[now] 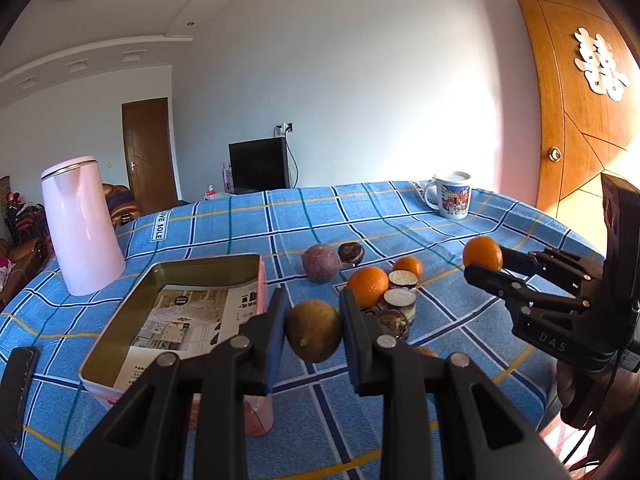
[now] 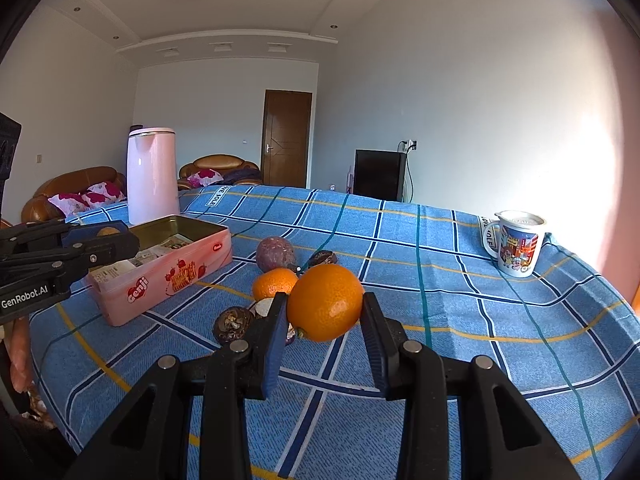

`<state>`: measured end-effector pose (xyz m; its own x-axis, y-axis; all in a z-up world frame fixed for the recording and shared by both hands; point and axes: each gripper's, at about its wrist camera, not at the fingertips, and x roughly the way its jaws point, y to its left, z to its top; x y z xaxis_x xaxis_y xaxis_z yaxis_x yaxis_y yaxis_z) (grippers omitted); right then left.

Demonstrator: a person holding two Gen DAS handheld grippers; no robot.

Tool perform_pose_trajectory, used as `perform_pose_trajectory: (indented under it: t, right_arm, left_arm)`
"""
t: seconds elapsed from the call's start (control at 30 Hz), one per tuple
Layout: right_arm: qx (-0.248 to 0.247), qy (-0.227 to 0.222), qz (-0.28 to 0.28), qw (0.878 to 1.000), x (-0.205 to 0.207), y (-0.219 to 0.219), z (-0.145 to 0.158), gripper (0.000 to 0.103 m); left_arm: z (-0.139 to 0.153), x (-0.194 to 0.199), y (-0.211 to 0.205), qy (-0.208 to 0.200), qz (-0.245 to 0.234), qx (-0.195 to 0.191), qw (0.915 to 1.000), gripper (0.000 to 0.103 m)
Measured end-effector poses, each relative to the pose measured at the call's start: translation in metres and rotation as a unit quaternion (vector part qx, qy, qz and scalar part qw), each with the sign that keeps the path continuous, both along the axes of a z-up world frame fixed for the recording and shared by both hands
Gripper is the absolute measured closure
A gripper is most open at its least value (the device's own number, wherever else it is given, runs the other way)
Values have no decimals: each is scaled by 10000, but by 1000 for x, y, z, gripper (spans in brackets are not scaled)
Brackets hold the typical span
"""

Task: Organize fruits
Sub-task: 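Carry the orange with the right tool while the left tool carries the brown fruit to the pink tin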

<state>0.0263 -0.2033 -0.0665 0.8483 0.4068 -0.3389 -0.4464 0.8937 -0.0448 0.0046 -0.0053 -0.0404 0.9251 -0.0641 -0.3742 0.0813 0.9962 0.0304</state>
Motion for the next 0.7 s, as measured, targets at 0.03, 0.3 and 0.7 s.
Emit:
perform_pose_trajectory:
  t: [0.03,0.3,0.7]
  right_arm:
    - [-22,-7,11,10000,0,2,1,65]
    - [-60,59,338,9994,8,25,20,65]
    - [95,468,1030,9935,37,88,44,65]
  left_arm:
    - [1,1,2,-6,16,-4,10000,75]
    - [9,10,27,52,219,-93,9997,75]
    - [9,35,77,341,591,-307,9972,75]
